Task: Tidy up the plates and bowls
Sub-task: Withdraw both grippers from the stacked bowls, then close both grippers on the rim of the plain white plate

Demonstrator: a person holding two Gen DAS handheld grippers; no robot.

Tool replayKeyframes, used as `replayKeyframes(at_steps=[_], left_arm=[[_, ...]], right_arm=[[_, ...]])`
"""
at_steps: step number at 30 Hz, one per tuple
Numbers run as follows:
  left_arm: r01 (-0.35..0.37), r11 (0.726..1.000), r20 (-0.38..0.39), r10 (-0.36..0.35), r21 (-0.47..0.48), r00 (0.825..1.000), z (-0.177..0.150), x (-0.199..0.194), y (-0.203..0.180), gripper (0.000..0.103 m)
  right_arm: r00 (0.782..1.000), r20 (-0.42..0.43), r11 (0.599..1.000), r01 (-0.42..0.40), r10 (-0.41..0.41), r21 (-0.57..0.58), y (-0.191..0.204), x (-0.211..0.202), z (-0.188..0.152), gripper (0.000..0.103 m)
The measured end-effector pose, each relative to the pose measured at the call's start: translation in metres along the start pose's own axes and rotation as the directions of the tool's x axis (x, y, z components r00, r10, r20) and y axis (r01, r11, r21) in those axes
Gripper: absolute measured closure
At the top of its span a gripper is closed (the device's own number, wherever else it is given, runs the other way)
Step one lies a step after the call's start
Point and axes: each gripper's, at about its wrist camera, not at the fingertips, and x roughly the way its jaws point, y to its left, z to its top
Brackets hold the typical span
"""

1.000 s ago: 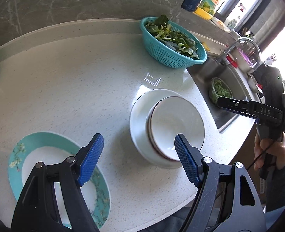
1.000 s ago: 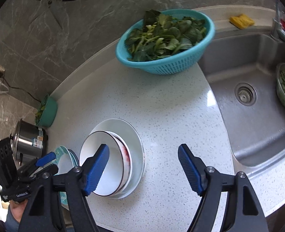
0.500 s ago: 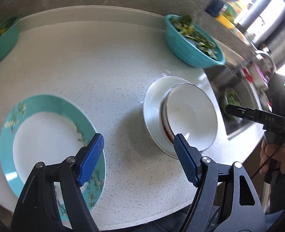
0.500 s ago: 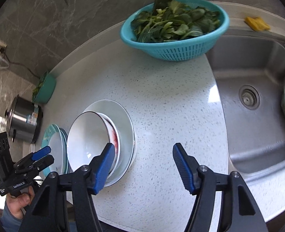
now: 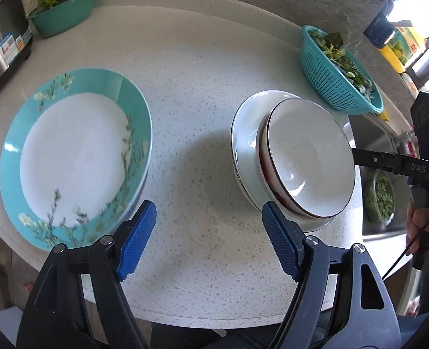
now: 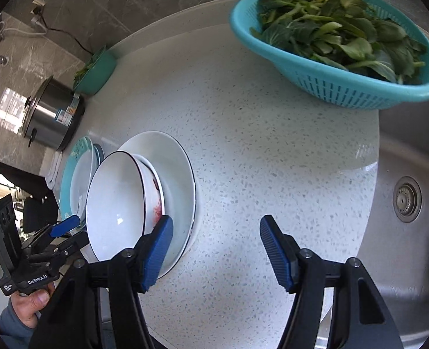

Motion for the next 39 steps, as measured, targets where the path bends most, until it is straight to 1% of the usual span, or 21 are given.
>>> replayKeyframes(at_steps=[3,6,13,21,23,25,28,31,35,36,38,39], left_arm=[[-0.01,1.0,0.001,0.01,-0.019,1.0,-0.004,0.004,-0.002,0.029],[0.005,0.999,0.004,-0.004,-0.042,1.0,-0.006,0.007,0.0,0.029],[0.011,0.998,0.0,-0.011,-0.06,1.0,0.004,0.019,-0.002,0.029],[-0.001,1.0,-0.021,0.0,-0.026,1.0,0.016,0.042,-0.016,0.03],[-0.005,1.0,-0.009,0.004,-0.017,1.0,0.019,0.044,-0.015,0.03],[-0.013,1.0,-0.016,0.013,-0.009,1.0,0.021,0.049,-0.014,0.031],[-0.006,1.0,-0.018,0.006,0.008,1.0,0.022,0.056,-0.018,0.033],[0.0,1.0,-0.015,0.0,0.021,1.0,0.025,0.06,-0.019,0.037],[0.009,0.999,-0.006,-0.009,0.038,1.0,0.027,0.064,-0.02,0.045],[0.013,0.999,-0.008,-0.013,0.039,1.0,0.029,0.067,-0.021,0.047],[0.034,0.999,-0.016,-0.034,0.033,0.999,0.031,0.073,-0.022,0.052],[0.035,0.999,-0.02,-0.035,0.032,0.999,0.033,0.075,-0.023,0.053]], right_arm=[[1.0,-0.024,1.0,-0.005,0.004,-0.026,-0.001,0.006,0.005,0.037],[0.999,-0.044,0.999,-0.008,0.006,-0.042,-0.001,0.012,0.01,0.037],[0.997,-0.075,0.998,-0.007,0.003,-0.061,-0.004,0.022,0.015,0.037],[0.996,-0.09,0.998,-0.023,0.017,-0.061,-0.009,0.027,0.014,0.037],[0.996,-0.086,0.998,-0.026,0.021,-0.062,-0.009,0.028,0.014,0.037],[0.996,-0.085,0.997,-0.029,0.023,-0.074,-0.009,0.029,0.015,0.037],[0.997,-0.069,0.995,-0.039,0.032,-0.096,-0.007,0.027,0.015,0.04],[0.997,-0.058,0.993,-0.052,0.046,-0.104,-0.008,0.026,0.014,0.044],[0.996,-0.058,0.993,-0.077,0.072,-0.092,-0.01,0.028,0.013,0.047],[0.995,-0.06,0.993,-0.079,0.073,-0.091,-0.01,0.029,0.014,0.048],[0.995,-0.061,0.993,-0.081,0.076,-0.088,-0.009,0.029,0.014,0.049],[0.994,-0.066,0.993,-0.095,0.09,-0.068,-0.011,0.03,0.015,0.05]])
